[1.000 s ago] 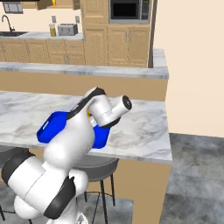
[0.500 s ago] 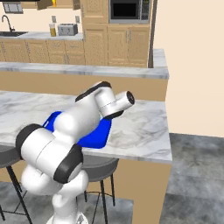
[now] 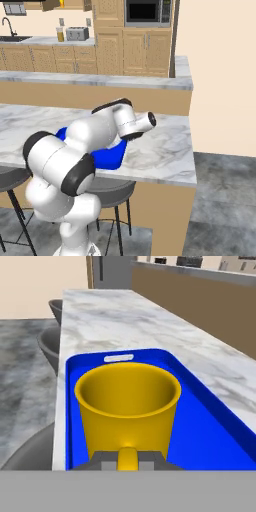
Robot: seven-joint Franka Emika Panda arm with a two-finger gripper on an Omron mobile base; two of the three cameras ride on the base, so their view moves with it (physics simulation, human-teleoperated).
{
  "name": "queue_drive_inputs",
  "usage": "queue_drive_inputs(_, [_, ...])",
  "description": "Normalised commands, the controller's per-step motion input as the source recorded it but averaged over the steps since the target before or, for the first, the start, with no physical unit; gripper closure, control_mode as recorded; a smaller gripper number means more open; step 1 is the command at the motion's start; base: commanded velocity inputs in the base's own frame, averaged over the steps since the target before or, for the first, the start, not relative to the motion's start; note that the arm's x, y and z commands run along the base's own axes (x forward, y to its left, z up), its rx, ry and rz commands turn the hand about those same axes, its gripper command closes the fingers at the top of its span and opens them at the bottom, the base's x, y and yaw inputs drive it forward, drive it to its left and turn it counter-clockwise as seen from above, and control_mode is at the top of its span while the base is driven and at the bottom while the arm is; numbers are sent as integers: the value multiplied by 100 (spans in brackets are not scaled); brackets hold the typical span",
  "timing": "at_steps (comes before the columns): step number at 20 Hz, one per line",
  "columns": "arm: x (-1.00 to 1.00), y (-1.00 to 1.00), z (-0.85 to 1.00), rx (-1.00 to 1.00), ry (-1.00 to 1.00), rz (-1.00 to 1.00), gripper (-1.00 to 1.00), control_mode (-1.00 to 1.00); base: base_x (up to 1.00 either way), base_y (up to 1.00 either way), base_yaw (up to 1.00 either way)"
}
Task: There is a tray on the dining counter. Grab the cup, mug, and pitcher and place them on the tray. The pitcher may be placed next to the tray if it cannot fit the tray.
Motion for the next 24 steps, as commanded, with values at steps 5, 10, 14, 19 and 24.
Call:
queue_drive_inputs(5, [0,0,-35,0,0,0,100,-100,0,0,0])
queue_drive_inputs(10, [21,0,-1,0,0,0,100,-100,0,0,0])
queue_drive_inputs(14, [36,0,0,0,0,0,100,-100,0,0,0])
queue_drive_inputs(19, [17,0,-11,0,-1,0,100,-100,0,0,0])
queue_drive_inputs(24, [21,0,-39,0,-19,0,100,-100,0,0,0])
